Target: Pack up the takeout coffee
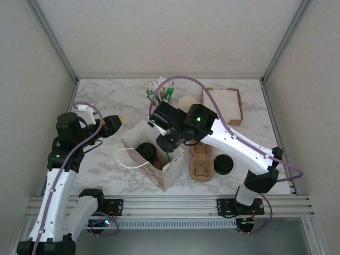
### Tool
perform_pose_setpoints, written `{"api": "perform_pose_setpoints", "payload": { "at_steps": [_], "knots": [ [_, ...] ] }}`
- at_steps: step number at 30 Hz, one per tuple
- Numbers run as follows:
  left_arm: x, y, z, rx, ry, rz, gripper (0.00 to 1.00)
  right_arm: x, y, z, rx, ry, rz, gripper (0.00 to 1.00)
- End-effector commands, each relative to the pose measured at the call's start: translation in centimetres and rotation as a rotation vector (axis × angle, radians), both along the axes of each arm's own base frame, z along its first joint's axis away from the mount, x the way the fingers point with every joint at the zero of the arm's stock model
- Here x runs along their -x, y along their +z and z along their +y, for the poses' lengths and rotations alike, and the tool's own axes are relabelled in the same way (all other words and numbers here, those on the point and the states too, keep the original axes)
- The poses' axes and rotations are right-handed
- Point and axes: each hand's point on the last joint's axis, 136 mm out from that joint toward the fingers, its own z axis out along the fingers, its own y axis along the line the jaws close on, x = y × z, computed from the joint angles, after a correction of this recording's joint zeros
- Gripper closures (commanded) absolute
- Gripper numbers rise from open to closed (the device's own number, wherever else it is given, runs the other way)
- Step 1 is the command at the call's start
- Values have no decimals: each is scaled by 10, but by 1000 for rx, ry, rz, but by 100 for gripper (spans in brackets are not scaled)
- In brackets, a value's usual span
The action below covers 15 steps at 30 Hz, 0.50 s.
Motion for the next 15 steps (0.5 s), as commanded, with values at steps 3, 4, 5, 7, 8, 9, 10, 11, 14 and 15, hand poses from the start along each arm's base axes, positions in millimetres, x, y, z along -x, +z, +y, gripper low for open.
{"api": "perform_pose_setpoints", "payload": {
  "at_steps": [3,4,5,7,8,9,10,11,14,15],
  "knots": [
    [0,-1,1,-2,8,3,33,-28,70,-26,-174,-133,-284,68],
    [0,-1,1,-3,9,4,33,-35,81,-34,-211,-176,-339,66],
    [-1,-2,2,-5,11,7,33,-41,92,-43,-253,-215,-382,64],
    [-1,-3,2,-5,13,11,33,-55,110,-69,-354,-329,-450,62],
    [-1,-3,2,-6,15,13,33,-60,113,-81,-397,-379,-458,61],
    [-1,-3,2,-6,16,14,33,-67,115,-99,-446,-450,-463,59],
    [-1,-3,3,-7,18,15,33,-75,115,-118,-493,-528,-456,56],
    [-1,-4,3,-9,19,16,33,-81,114,-135,-533,-592,-446,54],
    [-2,-5,3,-9,22,19,32,-97,94,-183,-587,-781,-427,46],
    [-3,-6,4,-10,23,23,32,-102,86,-194,-591,-831,-411,46]
  ]
}}
